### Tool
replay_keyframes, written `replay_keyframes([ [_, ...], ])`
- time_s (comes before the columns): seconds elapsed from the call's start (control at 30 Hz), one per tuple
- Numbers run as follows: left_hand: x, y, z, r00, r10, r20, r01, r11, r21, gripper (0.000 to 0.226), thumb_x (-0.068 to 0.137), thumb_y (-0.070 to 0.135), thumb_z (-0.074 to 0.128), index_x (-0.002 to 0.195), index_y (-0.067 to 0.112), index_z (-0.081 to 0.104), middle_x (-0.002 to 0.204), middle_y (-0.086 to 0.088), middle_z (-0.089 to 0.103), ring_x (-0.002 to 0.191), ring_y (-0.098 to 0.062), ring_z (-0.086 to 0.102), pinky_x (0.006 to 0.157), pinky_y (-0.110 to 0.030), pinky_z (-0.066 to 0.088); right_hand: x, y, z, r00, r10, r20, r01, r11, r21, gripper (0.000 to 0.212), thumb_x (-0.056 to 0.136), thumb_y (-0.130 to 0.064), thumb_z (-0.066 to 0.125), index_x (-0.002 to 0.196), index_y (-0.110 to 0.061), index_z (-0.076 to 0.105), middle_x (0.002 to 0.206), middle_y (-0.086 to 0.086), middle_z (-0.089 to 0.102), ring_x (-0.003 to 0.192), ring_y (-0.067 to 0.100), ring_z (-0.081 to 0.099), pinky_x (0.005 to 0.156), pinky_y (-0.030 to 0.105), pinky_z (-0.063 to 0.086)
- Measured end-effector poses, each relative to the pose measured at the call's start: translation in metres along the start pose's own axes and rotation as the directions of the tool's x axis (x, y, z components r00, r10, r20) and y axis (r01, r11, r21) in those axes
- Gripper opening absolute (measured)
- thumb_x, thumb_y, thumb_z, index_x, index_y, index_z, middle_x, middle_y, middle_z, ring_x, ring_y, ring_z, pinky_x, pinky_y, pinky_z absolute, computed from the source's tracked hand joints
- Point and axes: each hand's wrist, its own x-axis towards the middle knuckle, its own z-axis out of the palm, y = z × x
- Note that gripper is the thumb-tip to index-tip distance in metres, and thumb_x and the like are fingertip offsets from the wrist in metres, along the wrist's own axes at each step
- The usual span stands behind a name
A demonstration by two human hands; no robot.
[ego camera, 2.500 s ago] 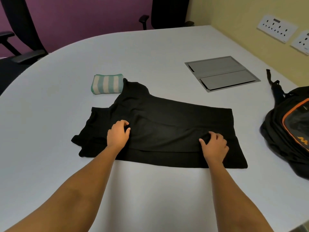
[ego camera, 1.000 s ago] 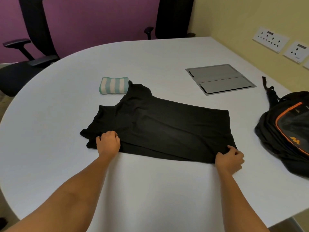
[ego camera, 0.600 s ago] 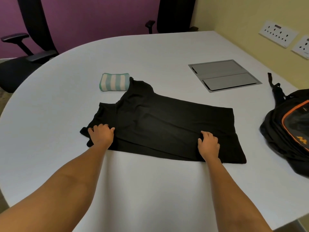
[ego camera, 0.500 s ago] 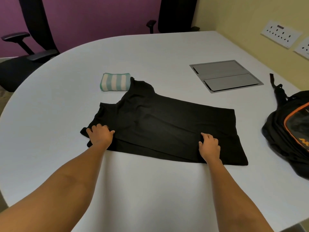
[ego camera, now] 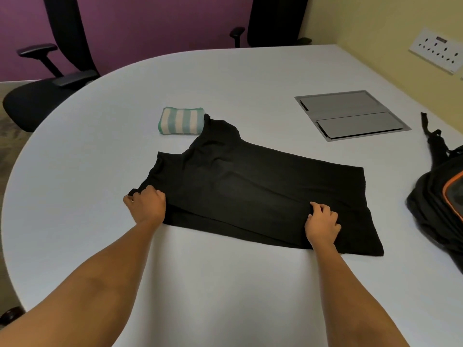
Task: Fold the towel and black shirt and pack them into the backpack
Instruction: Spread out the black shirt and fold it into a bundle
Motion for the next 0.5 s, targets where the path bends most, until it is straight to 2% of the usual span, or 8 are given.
replay_keyframes([
  [0.13,0.006,0.007,-0.005,0.999,0.041,0.008,-0.041,0.998,0.046,0.031,0.098,0.024,0.035,0.076,0.008,0.051,0.074,-0.011,0.057,0.085,-0.030,0.057,0.092,-0.041,0.030,0.002,-0.003,-0.002,1.000,0.014,-0.003,-0.013,0.999,0.046,0.049,0.096,-0.016,0.049,0.143,-0.022,0.035,0.145,0.009,0.036,0.132,0.029,0.034,0.106,0.043,0.034],
  [0.27,0.011,0.046,-0.006,0.979,0.205,0.019,-0.204,0.978,-0.041,0.031,0.099,0.030,0.037,0.092,0.011,0.061,0.087,-0.007,0.064,0.089,-0.026,0.059,0.097,-0.042,0.030,0.000,-0.007,-0.001,0.998,-0.013,-0.063,0.017,0.998,0.057,0.049,0.095,-0.016,0.051,0.142,-0.020,0.038,0.144,0.009,0.038,0.131,0.027,0.036,0.106,0.041,0.035],
  [0.33,0.008,0.067,-0.001,0.934,0.354,0.035,-0.347,0.928,-0.138,0.025,0.097,0.030,0.041,0.099,0.018,0.063,0.095,-0.002,0.065,0.095,-0.021,0.059,0.100,-0.041,0.029,0.000,-0.011,0.000,0.994,-0.060,-0.089,0.066,0.995,0.073,0.047,0.096,-0.019,0.049,0.142,-0.018,0.039,0.147,0.007,0.037,0.134,0.025,0.035,0.108,0.040,0.033],
  [0.4,-0.001,0.086,0.007,0.853,0.519,0.057,-0.500,0.844,-0.194,0.025,0.097,0.030,0.042,0.109,0.021,0.062,0.112,0.001,0.064,0.110,-0.016,0.056,0.106,-0.039,0.026,0.000,-0.017,0.003,0.988,-0.129,-0.079,0.135,0.988,0.075,0.046,0.098,-0.024,0.046,0.143,-0.019,0.038,0.150,0.005,0.034,0.138,0.023,0.031,0.110,0.040,0.030],
  [0.5,-0.023,0.108,0.024,0.765,0.629,0.137,-0.604,0.775,-0.183,0.034,0.100,0.033,0.038,0.125,0.021,0.057,0.140,0.001,0.049,0.135,-0.014,0.038,0.114,-0.036,0.016,0.000,-0.024,0.011,0.973,-0.232,-0.021,0.233,0.971,0.055,0.049,0.100,-0.034,0.038,0.147,-0.022,0.030,0.155,0.001,0.026,0.144,0.020,0.020,0.115,0.041,0.022],
])
